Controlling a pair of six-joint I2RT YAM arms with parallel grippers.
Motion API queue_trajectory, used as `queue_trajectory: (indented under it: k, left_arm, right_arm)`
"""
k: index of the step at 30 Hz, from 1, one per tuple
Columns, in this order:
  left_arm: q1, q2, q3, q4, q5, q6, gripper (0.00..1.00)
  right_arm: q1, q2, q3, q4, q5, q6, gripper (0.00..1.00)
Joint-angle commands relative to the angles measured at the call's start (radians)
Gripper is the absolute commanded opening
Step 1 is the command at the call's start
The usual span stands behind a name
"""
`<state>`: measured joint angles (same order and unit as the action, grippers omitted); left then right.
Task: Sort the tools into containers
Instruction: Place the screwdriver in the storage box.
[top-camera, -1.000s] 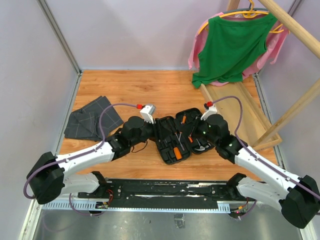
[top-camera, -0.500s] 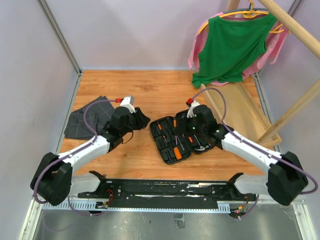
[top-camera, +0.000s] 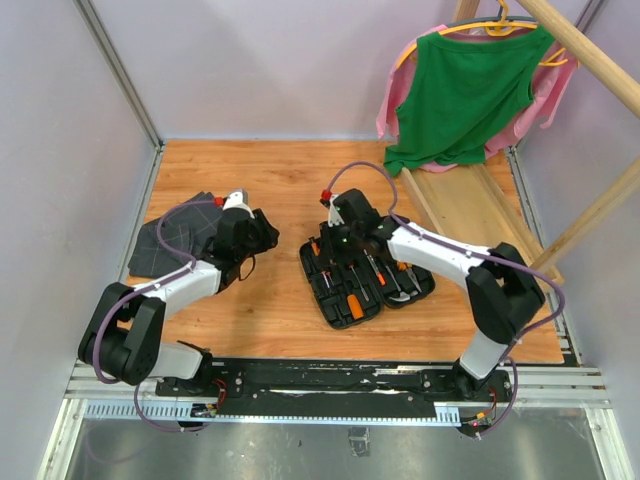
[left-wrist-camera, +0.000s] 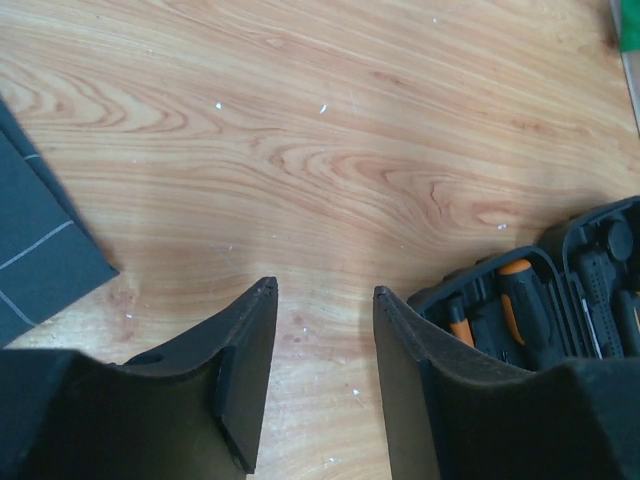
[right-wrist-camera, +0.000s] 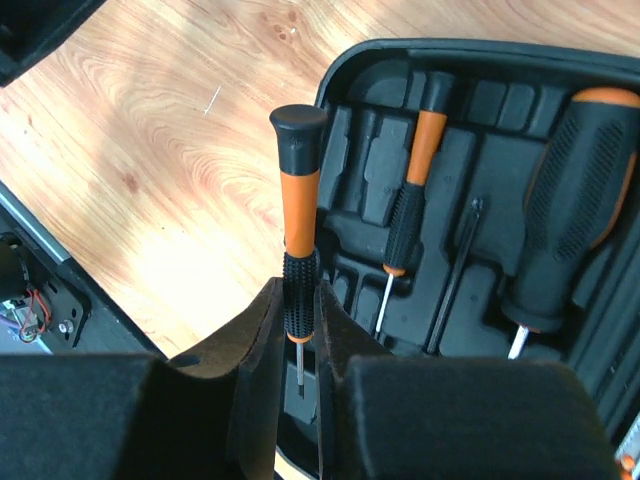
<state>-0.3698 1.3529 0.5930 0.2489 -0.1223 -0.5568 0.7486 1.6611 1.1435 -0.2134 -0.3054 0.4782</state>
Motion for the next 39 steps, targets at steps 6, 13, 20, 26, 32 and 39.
queue_trajectory:
  k: [6,13,20,26,32,39]
  left_arm:
    - [0.003,-0.031,-0.062,0.087,-0.106,-0.003,0.54]
    - [0.002,-0.007,-0.05,0.074,-0.117,-0.014,0.6]
    - [0.003,-0.003,-0.047,0.069,-0.134,-0.018,0.63]
    - [0.003,0.002,-0.045,0.069,-0.129,-0.017,0.64]
    - [0.002,0.011,-0.043,0.072,-0.117,-0.015,0.64]
    - [0.003,0.02,-0.04,0.075,-0.102,-0.018,0.64]
  right_arm:
    - [0.039,0.167,0.161,-0.185,0.031,-0.073,0.01]
    - [0.046,0.212,0.19,-0.209,0.073,-0.054,0.01]
    - [0.046,0.244,0.22,-0.212,0.093,-0.043,0.02]
    - [0.046,0.275,0.255,-0.212,0.096,-0.042,0.02]
    - [0.046,0.297,0.27,-0.216,0.101,-0.034,0.04]
    - [0.045,0.31,0.271,-0.221,0.097,-0.025,0.09]
